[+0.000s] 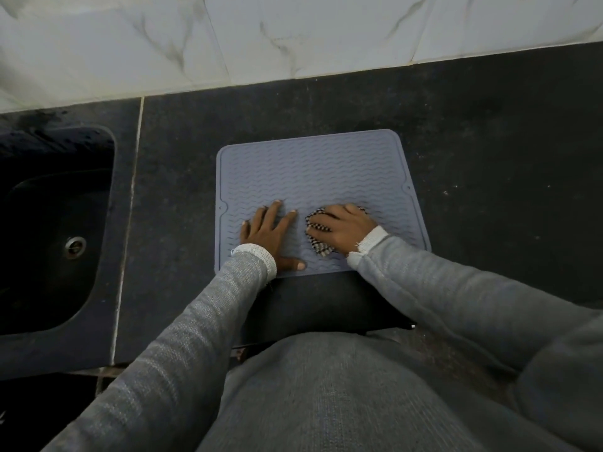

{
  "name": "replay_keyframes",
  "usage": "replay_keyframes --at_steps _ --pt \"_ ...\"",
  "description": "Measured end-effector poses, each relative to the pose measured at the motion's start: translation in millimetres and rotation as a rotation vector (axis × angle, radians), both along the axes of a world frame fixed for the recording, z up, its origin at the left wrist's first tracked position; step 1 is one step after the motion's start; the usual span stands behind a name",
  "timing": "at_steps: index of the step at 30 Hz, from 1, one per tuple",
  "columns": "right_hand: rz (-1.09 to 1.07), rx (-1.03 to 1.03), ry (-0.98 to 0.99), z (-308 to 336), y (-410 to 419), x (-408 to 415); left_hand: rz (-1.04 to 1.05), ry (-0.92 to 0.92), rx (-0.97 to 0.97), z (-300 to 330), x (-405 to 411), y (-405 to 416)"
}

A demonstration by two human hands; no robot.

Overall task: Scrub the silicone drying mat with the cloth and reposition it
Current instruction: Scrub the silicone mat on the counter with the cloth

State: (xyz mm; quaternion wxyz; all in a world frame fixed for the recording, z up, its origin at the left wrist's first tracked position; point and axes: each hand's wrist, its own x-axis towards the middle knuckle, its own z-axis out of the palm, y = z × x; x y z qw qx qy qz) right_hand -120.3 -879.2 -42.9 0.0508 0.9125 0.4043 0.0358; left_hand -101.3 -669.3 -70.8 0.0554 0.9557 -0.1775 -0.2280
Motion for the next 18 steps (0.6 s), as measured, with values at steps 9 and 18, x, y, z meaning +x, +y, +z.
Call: replay_keyframes --at_steps 9,18 --pt "-0.066 -0.145 -0.021 6.2 -67.7 -7.0 0.004 -0.003 -0.017 -4.6 1.6 1.5" --pt "0.012 -0.046 -0.036 -6.9 21.1 -1.8 0.023 -0.010 0.016 -4.8 1.2 -1.7"
